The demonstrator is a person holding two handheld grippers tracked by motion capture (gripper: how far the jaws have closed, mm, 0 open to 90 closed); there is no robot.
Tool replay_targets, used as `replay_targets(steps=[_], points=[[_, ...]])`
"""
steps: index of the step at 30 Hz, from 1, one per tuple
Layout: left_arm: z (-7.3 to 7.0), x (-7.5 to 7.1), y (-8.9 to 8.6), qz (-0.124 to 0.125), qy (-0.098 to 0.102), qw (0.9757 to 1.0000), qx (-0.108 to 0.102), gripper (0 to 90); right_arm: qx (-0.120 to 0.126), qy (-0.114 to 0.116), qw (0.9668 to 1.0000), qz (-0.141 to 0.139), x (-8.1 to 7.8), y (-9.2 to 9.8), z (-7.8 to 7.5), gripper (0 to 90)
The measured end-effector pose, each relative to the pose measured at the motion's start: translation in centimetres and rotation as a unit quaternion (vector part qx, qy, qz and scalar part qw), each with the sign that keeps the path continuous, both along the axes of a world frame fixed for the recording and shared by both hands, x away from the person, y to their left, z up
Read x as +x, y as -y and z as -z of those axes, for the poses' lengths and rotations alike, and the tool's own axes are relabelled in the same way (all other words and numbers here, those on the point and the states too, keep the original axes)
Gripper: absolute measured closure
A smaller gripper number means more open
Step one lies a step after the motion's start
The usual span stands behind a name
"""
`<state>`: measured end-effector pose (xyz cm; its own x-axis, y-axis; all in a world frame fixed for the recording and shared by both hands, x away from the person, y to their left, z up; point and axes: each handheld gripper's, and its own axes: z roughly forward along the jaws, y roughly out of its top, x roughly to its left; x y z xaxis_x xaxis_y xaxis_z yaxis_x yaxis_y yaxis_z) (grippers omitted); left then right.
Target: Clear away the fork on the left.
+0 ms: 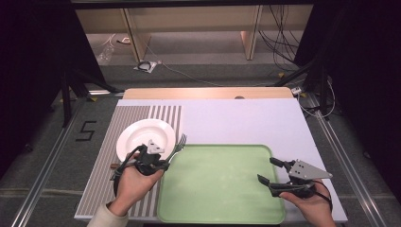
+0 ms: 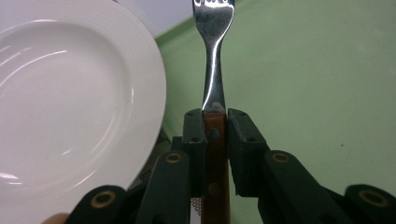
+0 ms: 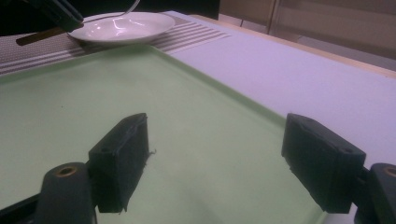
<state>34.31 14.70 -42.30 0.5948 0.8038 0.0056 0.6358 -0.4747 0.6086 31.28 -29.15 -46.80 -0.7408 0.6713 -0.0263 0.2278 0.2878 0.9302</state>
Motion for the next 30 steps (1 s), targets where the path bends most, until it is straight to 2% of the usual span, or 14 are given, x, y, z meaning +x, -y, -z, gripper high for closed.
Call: replay_targets(steps=[6,18,30], points=[[0.9,-0.4,0.6,0.002,-0.018,0.9998,0.009,77.5,0.004,0.001,1.0,0.002,0.0,0.0,0.0,24.1],[1.9,-0.4,2.0,0.017,-0.03,0.9991,0.023,77.5,0.0,-0.001,1.0,0.001,0.0,0.0,0.0,24.0],[3.1,-0.2,2.9,0.02,-0.045,0.9984,0.03,77.5,-0.002,-0.001,1.0,-0.001,0.0,0.0,0.0,24.0]])
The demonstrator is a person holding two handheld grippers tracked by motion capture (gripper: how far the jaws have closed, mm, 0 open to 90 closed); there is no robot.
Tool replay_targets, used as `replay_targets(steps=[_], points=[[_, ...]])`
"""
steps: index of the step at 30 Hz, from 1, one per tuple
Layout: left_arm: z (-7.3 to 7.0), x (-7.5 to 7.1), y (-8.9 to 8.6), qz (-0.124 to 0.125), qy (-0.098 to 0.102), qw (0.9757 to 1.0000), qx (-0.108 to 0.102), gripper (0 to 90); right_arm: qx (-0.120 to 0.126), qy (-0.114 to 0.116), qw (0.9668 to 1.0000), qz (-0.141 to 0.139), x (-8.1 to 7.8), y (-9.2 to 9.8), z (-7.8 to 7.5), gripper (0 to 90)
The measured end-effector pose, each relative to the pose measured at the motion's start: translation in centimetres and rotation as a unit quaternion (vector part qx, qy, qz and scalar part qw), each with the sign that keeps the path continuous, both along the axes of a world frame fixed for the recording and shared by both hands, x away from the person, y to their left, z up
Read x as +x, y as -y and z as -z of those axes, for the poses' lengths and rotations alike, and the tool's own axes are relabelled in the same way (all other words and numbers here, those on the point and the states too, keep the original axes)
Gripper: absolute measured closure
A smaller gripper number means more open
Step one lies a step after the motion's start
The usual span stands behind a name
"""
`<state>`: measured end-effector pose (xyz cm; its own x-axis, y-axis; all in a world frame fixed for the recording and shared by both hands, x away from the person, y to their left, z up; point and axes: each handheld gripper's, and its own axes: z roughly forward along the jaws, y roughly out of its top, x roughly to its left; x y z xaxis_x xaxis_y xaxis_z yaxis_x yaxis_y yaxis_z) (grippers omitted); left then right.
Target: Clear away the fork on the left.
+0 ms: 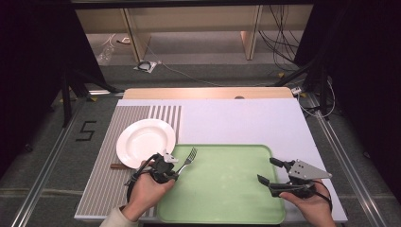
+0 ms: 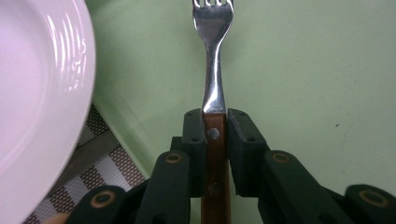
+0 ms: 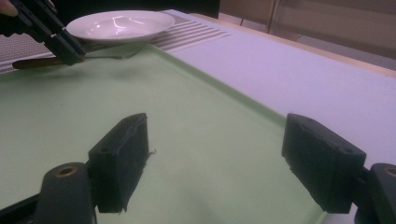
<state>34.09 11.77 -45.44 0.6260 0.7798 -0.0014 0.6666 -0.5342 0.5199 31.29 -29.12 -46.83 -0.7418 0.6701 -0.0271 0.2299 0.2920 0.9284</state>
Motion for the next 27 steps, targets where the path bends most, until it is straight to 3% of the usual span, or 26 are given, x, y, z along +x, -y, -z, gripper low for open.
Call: replay_targets(steps=[8,12,18,19,21,22,27], points=[[0.7,0.2,0.3,0.0,-0.007,1.0,0.005,77.3,0.0,-0.002,1.0,-0.002,0.0,0.0,0.0,24.0],[0.7,0.2,0.1,0.0,-0.01,0.9999,-0.008,76.9,0.0,-0.002,1.0,-0.003,0.0,0.0,0.0,24.0],[-0.3,-0.2,-1.2,-0.009,0.01,0.9982,-0.059,68.7,-0.001,-0.003,1.0,-0.004,0.0,0.0,0.0,23.9],[-0.5,-0.2,-1.5,-0.011,0.016,0.9982,-0.057,68.7,-0.001,-0.003,1.0,-0.004,0.0,0.0,0.0,23.9],[-0.3,0.0,-2.3,-0.005,0.01,0.9991,-0.041,86.7,0.0,-0.002,1.0,-0.004,0.0,-0.1,0.0,23.9],[-0.3,0.0,-2.3,-0.005,0.01,0.9991,-0.041,89.6,0.0,-0.002,1.0,-0.004,0.0,-0.1,0.0,23.9],[0.6,-0.1,-2.4,0.024,0.001,0.9995,-0.019,89.9,-0.001,-0.005,1.0,-0.005,0.0,-0.1,0.1,23.8]])
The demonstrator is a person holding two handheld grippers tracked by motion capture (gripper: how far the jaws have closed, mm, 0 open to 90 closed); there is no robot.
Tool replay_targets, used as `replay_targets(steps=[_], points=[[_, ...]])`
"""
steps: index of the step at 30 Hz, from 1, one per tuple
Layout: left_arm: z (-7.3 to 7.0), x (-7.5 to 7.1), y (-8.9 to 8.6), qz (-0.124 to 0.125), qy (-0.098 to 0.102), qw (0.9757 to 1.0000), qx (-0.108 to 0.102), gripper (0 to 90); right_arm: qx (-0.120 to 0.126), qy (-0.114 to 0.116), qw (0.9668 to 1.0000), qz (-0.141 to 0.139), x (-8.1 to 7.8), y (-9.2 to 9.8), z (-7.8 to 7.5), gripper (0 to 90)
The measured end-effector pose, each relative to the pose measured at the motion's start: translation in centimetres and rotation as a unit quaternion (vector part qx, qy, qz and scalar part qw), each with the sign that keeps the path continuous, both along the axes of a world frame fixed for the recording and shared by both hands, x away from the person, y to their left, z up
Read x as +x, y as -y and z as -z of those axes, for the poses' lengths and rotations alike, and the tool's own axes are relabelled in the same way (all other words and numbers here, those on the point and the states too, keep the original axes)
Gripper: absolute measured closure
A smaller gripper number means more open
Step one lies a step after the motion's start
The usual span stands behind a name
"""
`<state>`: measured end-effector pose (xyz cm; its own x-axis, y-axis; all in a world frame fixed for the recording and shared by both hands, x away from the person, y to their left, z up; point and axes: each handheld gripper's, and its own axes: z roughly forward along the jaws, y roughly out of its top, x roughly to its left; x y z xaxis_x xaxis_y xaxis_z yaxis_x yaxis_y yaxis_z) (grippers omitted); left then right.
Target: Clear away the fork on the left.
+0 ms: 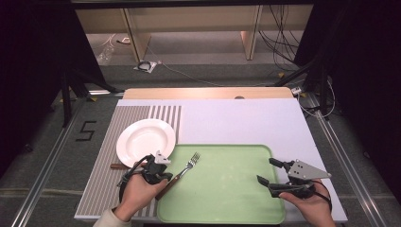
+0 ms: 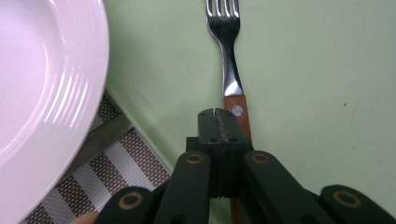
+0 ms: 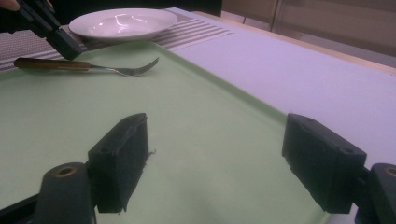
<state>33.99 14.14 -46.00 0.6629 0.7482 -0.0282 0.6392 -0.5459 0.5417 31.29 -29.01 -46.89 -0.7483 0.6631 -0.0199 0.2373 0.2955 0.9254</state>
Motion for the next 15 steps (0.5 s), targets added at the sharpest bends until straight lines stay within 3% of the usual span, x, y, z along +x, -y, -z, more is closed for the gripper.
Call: replay_targets(steps=[6,15], points=[[0.4,-0.4,0.0,0.011,-0.006,0.9999,0.011,89.9,0.0,0.0,1.0,0.001,0.0,0.0,0.0,23.8],[0.9,-2.5,0.9,0.044,-0.018,0.9988,0.016,89.8,-0.002,0.0,1.0,0.002,0.0,0.0,0.0,23.8]])
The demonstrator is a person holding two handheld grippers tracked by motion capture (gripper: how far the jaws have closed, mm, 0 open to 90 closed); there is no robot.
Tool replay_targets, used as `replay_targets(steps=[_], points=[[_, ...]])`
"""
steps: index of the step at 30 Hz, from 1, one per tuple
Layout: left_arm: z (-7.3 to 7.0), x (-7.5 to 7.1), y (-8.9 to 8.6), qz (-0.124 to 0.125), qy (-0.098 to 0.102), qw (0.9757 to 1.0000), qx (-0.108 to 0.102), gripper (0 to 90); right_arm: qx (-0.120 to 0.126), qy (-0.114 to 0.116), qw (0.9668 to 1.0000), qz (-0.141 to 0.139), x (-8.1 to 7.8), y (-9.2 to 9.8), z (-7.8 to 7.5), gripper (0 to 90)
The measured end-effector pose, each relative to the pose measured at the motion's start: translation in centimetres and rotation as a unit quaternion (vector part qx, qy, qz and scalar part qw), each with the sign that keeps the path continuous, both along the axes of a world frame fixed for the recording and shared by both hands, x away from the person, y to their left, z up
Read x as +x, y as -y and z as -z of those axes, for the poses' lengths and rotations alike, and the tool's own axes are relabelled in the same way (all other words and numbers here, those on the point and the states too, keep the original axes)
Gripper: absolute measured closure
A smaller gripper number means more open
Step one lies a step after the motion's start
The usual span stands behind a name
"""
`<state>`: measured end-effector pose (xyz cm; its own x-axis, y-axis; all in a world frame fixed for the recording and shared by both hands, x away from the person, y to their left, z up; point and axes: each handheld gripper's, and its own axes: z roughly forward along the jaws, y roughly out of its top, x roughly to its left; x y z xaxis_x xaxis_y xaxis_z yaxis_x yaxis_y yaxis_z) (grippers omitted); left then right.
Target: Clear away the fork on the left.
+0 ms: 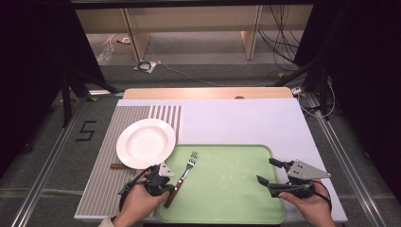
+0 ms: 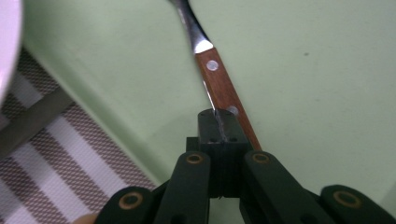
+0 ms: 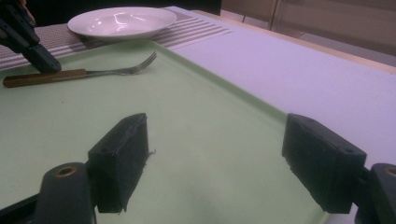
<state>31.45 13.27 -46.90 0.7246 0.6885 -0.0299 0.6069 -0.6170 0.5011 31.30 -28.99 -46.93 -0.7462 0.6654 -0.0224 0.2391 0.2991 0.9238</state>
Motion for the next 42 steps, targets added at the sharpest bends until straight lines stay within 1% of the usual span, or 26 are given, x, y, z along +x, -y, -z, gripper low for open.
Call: replay_targets(steps=[7,12,14,20,22,26,29,31,33,36,39,40,41,42], points=[[0.0,-1.1,1.5,0.031,-0.008,0.9994,-0.011,89.8,-0.002,-0.001,1.0,0.001,0.0,0.0,0.0,23.8],[0.1,-1.5,2.5,0.049,-0.005,0.9987,-0.017,89.8,-0.002,-0.001,1.0,0.0,0.0,0.0,0.0,23.9],[0.1,-1.5,2.7,0.052,-0.003,0.9985,-0.018,89.8,-0.002,0.0,1.0,0.0,0.0,0.0,0.0,23.9],[0.2,-1.4,2.6,0.053,0.0,0.9983,-0.023,89.7,0.0,0.001,1.0,-0.001,0.0,-0.1,0.1,23.9],[0.1,-1.3,2.4,0.048,0.007,0.9986,-0.022,89.6,-0.002,0.0,1.0,0.0,0.0,0.0,0.0,23.9],[-0.3,-0.7,1.4,0.029,0.031,0.9986,-0.031,88.6,-0.002,0.001,1.0,0.0,0.0,0.0,0.0,23.9],[-0.6,-0.3,0.6,0.012,0.046,0.9979,-0.044,86.0,-0.002,0.0,1.0,0.0,0.0,0.0,0.0,23.9],[-0.8,-0.1,0.2,-0.001,0.049,0.9974,-0.054,83.4,-0.001,0.001,1.0,0.0,0.0,0.0,0.0,23.9],[-0.9,0.1,-0.3,-0.011,0.057,0.9967,-0.058,81.5,-0.001,0.001,1.0,0.0,0.0,0.0,0.0,23.9],[-1.1,0.3,-1.0,-0.023,0.07,0.9946,-0.073,78.0,0.001,-0.001,1.0,0.001,0.0,0.0,0.0,23.9],[-1.4,0.5,-1.6,-0.032,0.096,0.9906,-0.093,73.4,0.002,-0.002,1.0,0.002,0.0,0.0,0.0,23.9],[-1.5,0.5,-1.8,-0.03,0.109,0.9884,-0.101,71.3,-0.001,-0.003,1.0,0.003,0.0,0.1,-0.1,23.9],[-1.5,0.6,-2.0,-0.03,0.12,0.9868,-0.105,68.3,-0.001,-0.003,1.0,0.003,0.0,0.1,-0.1,23.8],[-1.5,0.7,-2.2,-0.029,0.132,0.9853,-0.104,66.2,-0.001,-0.003,1.0,0.003,-0.1,0.1,-0.1,23.9]])
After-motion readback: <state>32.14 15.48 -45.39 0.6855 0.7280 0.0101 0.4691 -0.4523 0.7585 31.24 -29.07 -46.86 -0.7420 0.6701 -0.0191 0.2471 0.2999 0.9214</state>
